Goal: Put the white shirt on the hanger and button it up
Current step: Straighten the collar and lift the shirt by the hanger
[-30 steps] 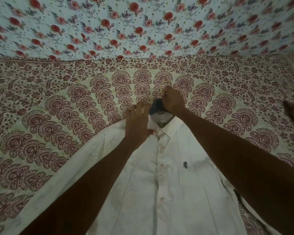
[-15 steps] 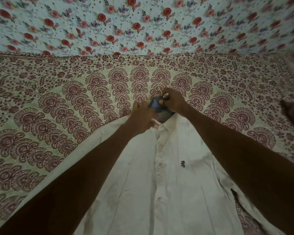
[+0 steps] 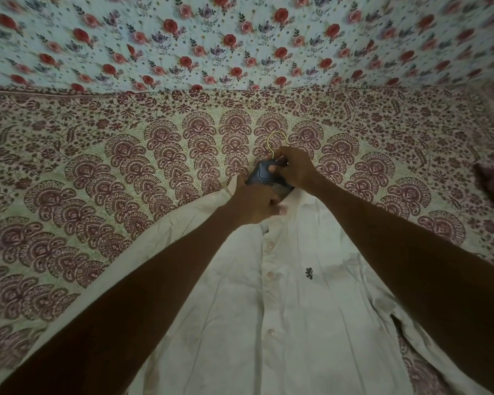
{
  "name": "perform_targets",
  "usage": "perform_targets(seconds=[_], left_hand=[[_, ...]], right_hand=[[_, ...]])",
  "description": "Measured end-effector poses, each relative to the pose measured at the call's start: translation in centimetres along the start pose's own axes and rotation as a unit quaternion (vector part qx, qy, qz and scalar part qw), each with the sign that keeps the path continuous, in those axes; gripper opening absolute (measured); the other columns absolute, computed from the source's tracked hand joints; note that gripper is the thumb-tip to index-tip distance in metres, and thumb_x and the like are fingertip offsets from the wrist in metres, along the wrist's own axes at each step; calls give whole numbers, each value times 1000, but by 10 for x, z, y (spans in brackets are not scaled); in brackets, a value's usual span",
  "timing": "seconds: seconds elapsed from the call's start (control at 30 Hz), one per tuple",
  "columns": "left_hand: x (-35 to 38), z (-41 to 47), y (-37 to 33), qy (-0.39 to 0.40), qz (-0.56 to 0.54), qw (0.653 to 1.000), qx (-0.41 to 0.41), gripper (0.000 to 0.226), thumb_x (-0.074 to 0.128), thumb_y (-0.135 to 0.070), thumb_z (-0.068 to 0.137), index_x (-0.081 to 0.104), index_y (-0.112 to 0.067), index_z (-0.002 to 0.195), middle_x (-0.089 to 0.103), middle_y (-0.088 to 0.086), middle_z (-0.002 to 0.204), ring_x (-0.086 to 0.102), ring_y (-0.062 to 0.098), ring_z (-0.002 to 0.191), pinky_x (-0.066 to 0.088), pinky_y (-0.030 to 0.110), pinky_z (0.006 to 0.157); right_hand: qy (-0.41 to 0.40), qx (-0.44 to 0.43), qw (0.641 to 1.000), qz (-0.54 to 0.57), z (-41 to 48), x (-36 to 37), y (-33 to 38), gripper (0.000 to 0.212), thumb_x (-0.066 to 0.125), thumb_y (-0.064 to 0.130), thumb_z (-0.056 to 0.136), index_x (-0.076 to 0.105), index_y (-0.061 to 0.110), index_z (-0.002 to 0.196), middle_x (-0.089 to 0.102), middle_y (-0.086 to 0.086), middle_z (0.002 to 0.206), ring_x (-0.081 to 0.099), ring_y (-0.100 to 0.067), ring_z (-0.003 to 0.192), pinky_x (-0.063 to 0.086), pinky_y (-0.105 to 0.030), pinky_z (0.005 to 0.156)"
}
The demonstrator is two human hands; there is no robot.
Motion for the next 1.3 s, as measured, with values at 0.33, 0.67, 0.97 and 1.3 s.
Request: perform_targets(seconds=[0.33,0.67,0.97,1.3], left_hand=[[-12,-8,26,-274,-113,955,8,14,62,-29,86,65,-19,95,64,-2,93,56,17,87,45,40,81],[-71,-31,29,-186,-260,944,-84,25,76,-21,82,66,-8,101,61,4,95,55,16,86,36,11,65],[-162,-135,-83,-91,-225,969,-42,41,73,-29,84,61,-16,121,68,4,109,63,23,97,49,30,78],[-254,-342,-257,-279,-84,957,-8,45,67,-43,79,68,-12,112,55,-1,116,51,22,107,44,37,91]], right_hand=[[32,-2,999,-25,-5,-13,-1,23,76,17,83,70,0,98,63,-8,83,56,-19,79,39,-26,64],[-25,-75,996,-36,-53,-57,59,24,66,17,90,60,4,109,58,-3,91,55,-19,82,35,-24,71],[-49,-86,995,-16,-188,-157,164,26,69,14,87,59,6,109,60,-1,91,57,-21,81,38,-21,63],[-143,-121,981,-45,-422,-268,299,32,71,21,84,63,15,114,72,-6,101,66,-25,87,53,-40,74]])
Point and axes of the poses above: each hand's wrist, its own z-axis towards the middle knuckle, its own x-axis out of the palm, y = z × x, the point moved 5 cm from there along z, towards the middle knuckle
